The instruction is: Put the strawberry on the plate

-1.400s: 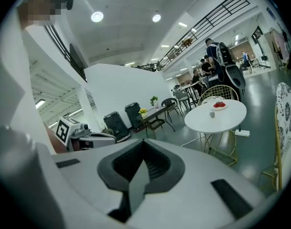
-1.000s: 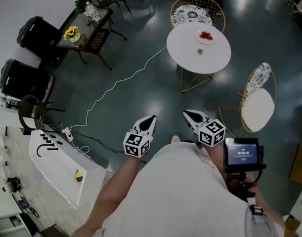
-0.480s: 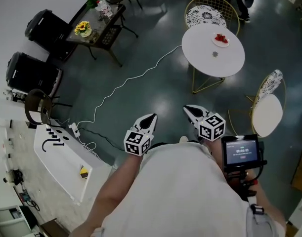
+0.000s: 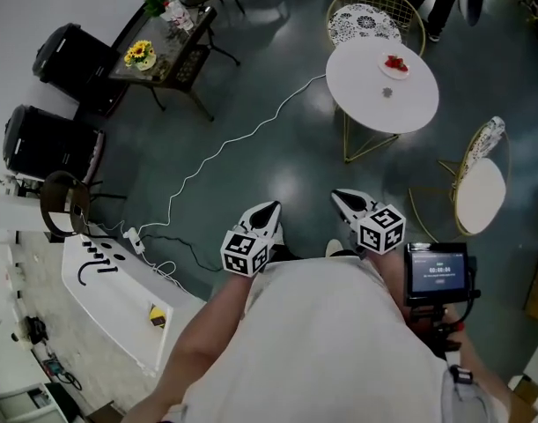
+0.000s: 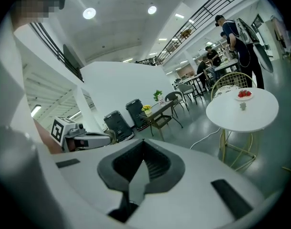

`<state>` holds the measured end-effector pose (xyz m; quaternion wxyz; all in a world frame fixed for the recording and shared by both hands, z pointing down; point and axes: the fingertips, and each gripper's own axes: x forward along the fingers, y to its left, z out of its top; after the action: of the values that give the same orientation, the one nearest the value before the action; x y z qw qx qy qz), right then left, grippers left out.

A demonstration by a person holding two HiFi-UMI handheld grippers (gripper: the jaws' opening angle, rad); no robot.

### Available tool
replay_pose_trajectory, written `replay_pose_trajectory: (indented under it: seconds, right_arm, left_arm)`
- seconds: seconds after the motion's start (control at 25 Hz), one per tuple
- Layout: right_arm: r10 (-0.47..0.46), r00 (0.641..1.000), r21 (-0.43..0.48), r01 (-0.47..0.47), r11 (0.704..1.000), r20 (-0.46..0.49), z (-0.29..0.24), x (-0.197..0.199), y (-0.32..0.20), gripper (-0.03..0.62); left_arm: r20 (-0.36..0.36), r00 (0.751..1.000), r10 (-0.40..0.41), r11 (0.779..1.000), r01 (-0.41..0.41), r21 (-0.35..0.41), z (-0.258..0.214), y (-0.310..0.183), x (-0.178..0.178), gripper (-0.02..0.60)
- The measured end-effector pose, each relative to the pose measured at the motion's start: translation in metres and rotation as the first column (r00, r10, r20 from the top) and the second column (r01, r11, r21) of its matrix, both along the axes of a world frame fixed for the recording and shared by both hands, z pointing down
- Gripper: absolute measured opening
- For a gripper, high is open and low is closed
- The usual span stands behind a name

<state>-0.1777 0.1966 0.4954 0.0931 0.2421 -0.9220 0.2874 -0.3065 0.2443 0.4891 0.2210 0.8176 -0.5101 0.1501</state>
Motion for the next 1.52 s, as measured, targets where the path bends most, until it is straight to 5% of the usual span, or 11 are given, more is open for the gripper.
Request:
replay_pose_trajectory:
  seconds: [0.44, 0.92, 1.36, 1.52]
  right_arm:
    - [0.183, 0.981, -0.020, -0.185, 0.983, -0.068, 0.013, -0.065, -0.028, 0.005]
    - [0.398, 0.911, -0.024, -0.403, 0.915, -0.111, 0.019, -0.119, -0.051, 0.005]
    - [0.497, 0.859, -0.048, -0.505, 0.862, -0.121, 0.036, -0.107, -0.077, 0.005]
    - [0.509, 0.855, -0.060, -0.515, 0.855, -0.098, 0.053, -0.079, -0.125, 0.005]
  left_arm:
    - [-0.031, 0.978, 0.208, 0.978, -0.209, -0.009, 0.019, -0.057, -0.072, 0.006]
    - [-0.043, 0.923, 0.381, 0.924, -0.382, -0.018, 0.030, -0.117, -0.144, 0.006]
    - [-0.045, 0.884, 0.465, 0.884, -0.466, -0.022, 0.040, -0.170, -0.129, 0.006]
    - [-0.029, 0.877, 0.480, 0.876, -0.481, -0.043, 0.054, -0.213, -0.096, 0.006]
